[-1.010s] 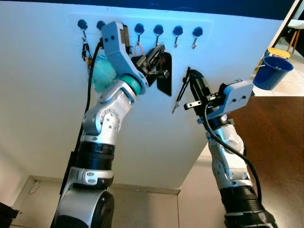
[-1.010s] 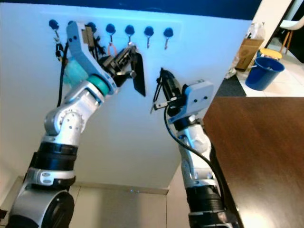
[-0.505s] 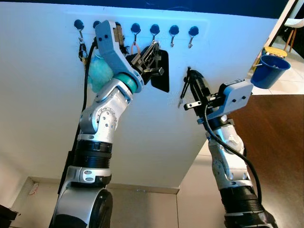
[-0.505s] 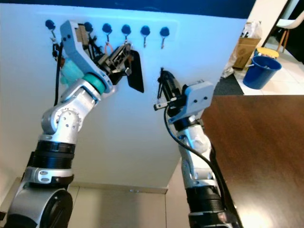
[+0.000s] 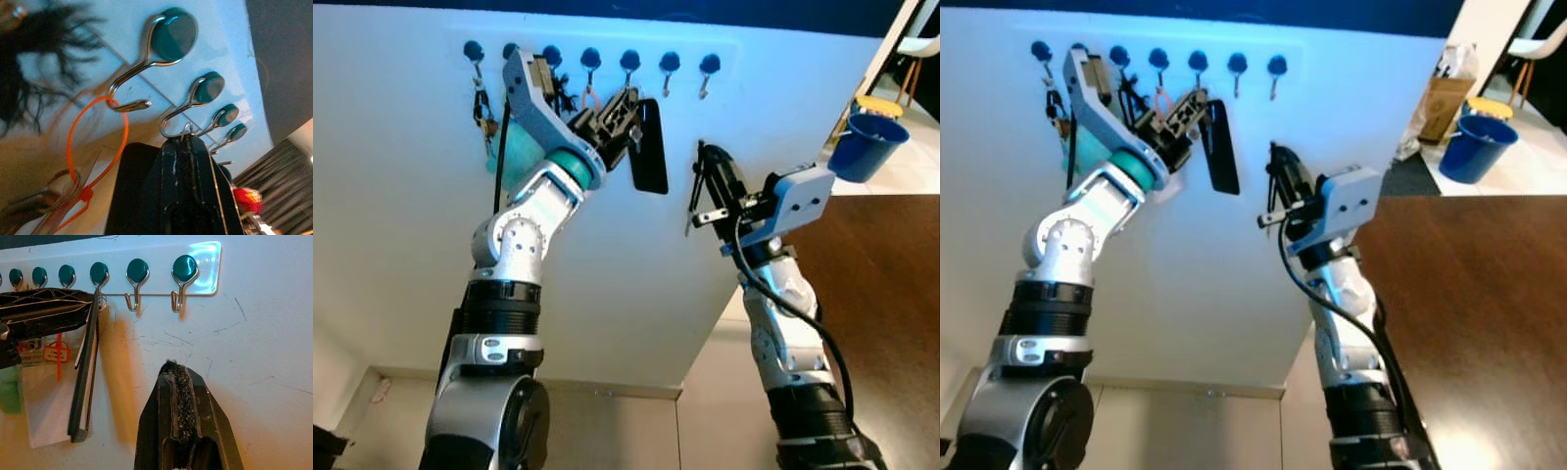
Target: Hang keys on a hook
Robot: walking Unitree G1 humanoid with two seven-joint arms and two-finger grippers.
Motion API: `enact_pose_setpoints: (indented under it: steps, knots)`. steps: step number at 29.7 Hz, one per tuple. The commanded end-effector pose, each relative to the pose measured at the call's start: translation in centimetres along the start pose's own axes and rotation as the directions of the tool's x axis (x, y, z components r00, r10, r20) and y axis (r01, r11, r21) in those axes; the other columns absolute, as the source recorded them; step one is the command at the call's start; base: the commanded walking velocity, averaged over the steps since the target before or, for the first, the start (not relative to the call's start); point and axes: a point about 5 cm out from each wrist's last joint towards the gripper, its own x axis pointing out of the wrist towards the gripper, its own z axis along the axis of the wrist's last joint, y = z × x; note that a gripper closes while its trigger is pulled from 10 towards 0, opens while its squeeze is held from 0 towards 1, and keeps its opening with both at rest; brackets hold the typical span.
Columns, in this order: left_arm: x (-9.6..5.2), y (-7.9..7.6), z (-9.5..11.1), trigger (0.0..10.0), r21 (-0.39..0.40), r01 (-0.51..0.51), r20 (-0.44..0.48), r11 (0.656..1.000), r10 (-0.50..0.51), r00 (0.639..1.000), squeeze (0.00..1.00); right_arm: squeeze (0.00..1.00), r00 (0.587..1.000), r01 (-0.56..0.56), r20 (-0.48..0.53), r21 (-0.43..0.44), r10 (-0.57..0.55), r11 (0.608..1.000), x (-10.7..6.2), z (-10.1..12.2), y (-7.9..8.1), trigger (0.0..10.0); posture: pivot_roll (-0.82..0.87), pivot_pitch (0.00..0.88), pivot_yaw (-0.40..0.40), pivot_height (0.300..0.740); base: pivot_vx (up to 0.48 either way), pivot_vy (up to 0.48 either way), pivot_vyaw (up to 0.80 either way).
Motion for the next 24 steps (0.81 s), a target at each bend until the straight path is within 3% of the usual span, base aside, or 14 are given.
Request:
enact_pose_setpoints:
  steps: [1, 14, 23, 24]
  knots:
    - [0.0, 0.1, 0.8, 10.0, -0.028, -0.005, 0.024, 1.000, 0.006, 1.000, 0.00, 0.00, 1.000, -0.002, -0.009, 0.002, 0.002, 1.000, -0.2, -0.1, 0.0, 10.0, 0.07, 0.117, 0.084, 0.740, 0.000, 0.000, 0.00]
    - [-1.5, 0.8, -1.5, 10.0, -0.071, -0.022, -0.096, 0.997, 0.015, 0.995, 0.00, 0.00, 1.000, -0.004, -0.012, 0.002, 0.004, 1.000, -0.2, -0.2, 0.0, 10.0, 0.08, 0.117, 0.083, 0.740, 0.000, 0.000, 0.00]
    - [-2.1, 0.7, -2.1, 10.0, -0.006, -0.012, -0.125, 1.000, 0.011, 0.992, 0.00, 0.00, 1.000, -0.006, -0.009, 0.004, 0.006, 1.000, -0.1, -0.3, 0.1, 10.0, 0.08, 0.109, 0.080, 0.740, 0.000, 0.000, 0.00]
    - [-2.2, 0.6, -2.2, 10.0, 0.030, -0.014, -0.128, 0.999, 0.018, 0.992, 0.00, 0.00, 1.000, -0.007, -0.008, 0.004, 0.007, 1.000, -0.1, -0.2, 0.1, 10.0, 0.08, 0.109, 0.080, 0.740, 0.000, 0.000, 0.00]
